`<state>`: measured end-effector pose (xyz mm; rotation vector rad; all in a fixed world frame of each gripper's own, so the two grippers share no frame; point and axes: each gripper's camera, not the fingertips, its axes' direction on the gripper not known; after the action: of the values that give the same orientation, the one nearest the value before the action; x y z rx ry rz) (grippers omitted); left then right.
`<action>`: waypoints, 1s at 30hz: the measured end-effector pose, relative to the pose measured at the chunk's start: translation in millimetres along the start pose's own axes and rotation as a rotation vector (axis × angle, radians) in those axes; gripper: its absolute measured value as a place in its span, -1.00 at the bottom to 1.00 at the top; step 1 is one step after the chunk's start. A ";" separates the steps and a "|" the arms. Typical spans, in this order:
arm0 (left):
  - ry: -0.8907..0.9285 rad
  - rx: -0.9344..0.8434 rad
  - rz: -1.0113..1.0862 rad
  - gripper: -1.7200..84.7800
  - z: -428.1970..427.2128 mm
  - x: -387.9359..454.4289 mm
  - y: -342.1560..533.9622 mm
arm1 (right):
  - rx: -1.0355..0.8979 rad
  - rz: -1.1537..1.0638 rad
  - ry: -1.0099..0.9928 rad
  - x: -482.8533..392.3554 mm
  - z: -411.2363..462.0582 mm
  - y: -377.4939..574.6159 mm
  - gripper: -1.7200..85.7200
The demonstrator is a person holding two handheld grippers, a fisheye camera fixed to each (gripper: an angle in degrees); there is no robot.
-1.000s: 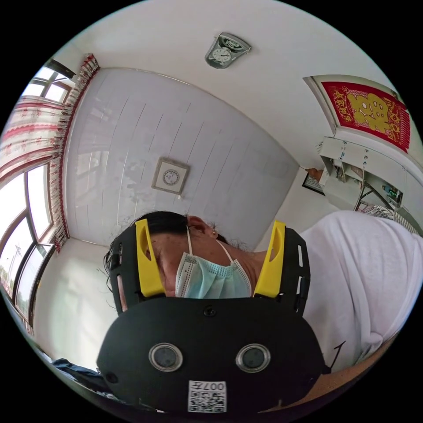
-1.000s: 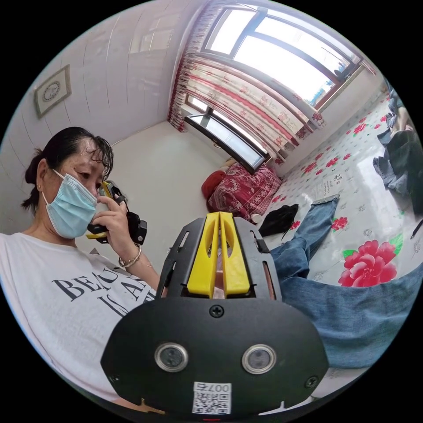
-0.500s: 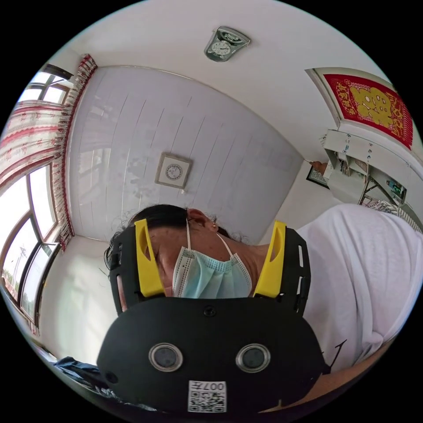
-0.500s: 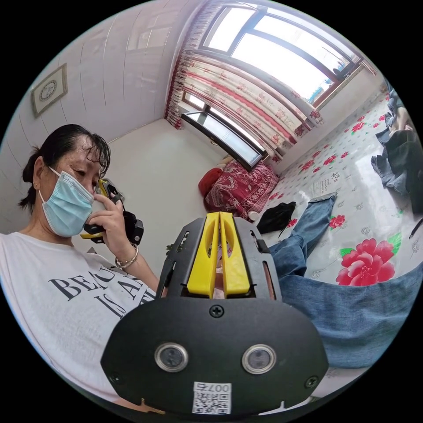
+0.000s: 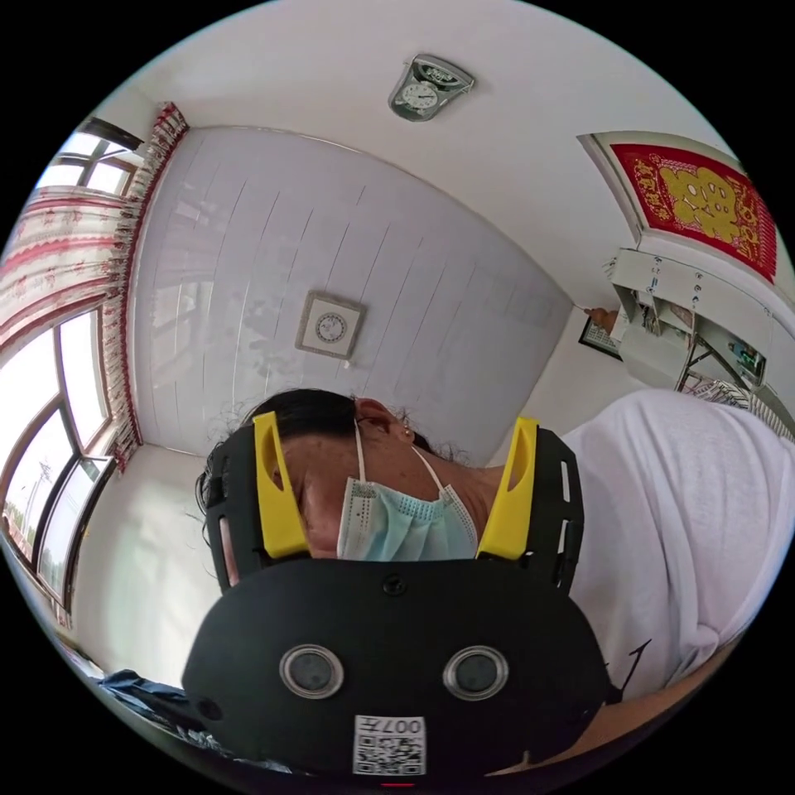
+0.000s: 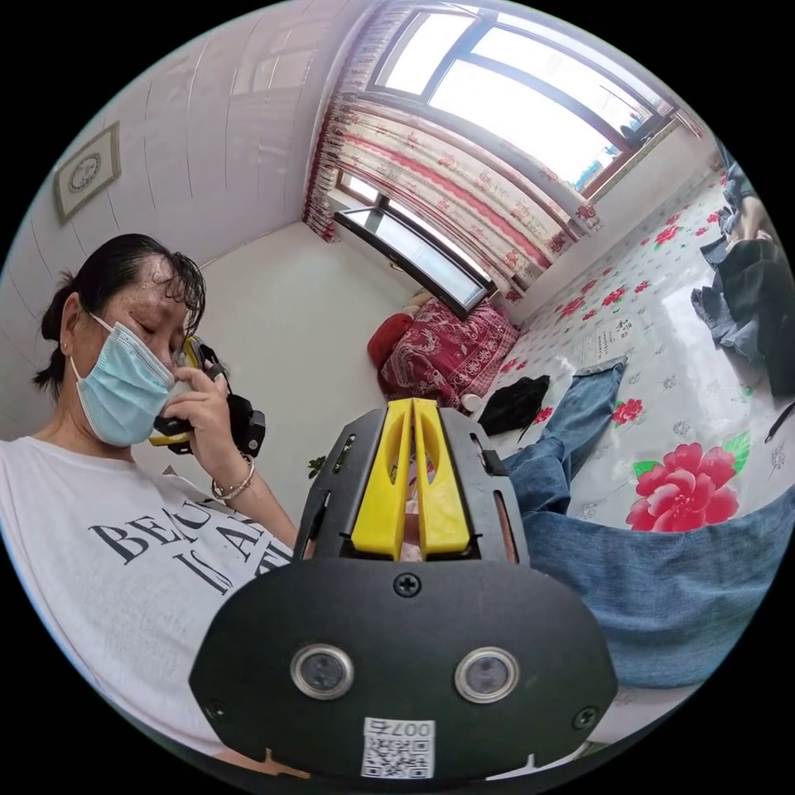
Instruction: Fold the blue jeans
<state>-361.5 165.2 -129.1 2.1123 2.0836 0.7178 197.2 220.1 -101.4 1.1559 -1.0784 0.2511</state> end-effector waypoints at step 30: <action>-2.056 -1.122 -0.828 -0.95 -215.2 -132.6 83.4 | -0.721 -0.244 0.790 38.8 132.6 10.1 -0.83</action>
<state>-362.3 -23.8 58.3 0.3560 0.6230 -0.3866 136.4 101.0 -65.2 0.4397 -0.2621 0.0890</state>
